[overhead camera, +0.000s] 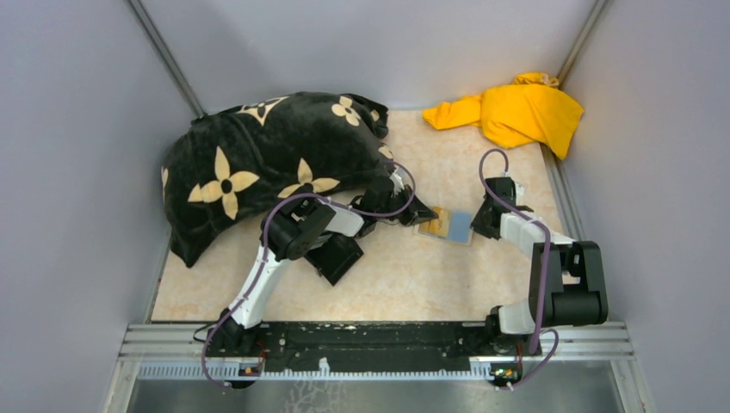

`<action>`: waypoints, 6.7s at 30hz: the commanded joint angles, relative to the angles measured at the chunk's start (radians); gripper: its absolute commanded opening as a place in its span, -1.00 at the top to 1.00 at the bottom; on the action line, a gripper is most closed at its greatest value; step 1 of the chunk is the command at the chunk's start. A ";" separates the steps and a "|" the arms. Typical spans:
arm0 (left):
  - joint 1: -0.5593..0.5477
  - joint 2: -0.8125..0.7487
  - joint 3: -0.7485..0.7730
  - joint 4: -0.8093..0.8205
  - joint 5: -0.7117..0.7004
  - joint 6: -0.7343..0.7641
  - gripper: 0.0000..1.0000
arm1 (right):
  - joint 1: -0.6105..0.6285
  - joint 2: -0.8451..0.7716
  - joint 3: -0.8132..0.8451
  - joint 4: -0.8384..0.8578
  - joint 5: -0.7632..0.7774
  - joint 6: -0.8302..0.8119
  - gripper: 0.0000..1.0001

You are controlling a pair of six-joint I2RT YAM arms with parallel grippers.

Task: Put the credit cards into the card holder
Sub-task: Insert the credit card into the card holder.

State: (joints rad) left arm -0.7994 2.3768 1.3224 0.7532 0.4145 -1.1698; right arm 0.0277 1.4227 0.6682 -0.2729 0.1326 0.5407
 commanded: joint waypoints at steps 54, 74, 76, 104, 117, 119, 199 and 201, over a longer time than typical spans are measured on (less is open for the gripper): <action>-0.066 -0.079 -0.081 0.018 -0.197 -0.128 1.00 | -0.006 0.107 -0.050 0.091 -0.078 0.002 1.00; -0.080 -0.034 -0.089 0.092 -0.245 -0.125 1.00 | 0.007 0.140 -0.039 0.091 -0.100 -0.006 1.00; -0.085 -0.027 -0.080 0.090 -0.237 -0.124 1.00 | 0.012 0.145 -0.037 0.093 -0.102 -0.005 1.00; -0.148 -0.149 0.004 -0.483 -0.286 0.141 -0.15 | 0.022 0.140 -0.034 0.085 -0.121 -0.009 1.00; -0.148 -0.177 0.068 -0.704 -0.277 0.241 -0.17 | 0.024 0.142 -0.041 0.093 -0.131 -0.007 1.00; -0.148 -0.182 0.075 -0.733 -0.276 0.258 -0.17 | 0.026 0.142 -0.042 0.092 -0.131 -0.008 1.00; -0.153 -0.134 0.295 -0.812 -0.360 0.317 0.07 | 0.207 0.113 -0.051 0.058 -0.126 0.051 1.00; -0.144 -0.153 0.270 -0.810 -0.370 0.316 0.07 | 0.218 0.108 -0.050 0.056 -0.125 0.059 1.00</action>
State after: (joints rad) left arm -0.9565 2.2658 1.6276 -0.0708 0.0914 -0.8734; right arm 0.1741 1.5009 0.6743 -0.0628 0.1871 0.5488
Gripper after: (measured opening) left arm 0.463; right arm 0.005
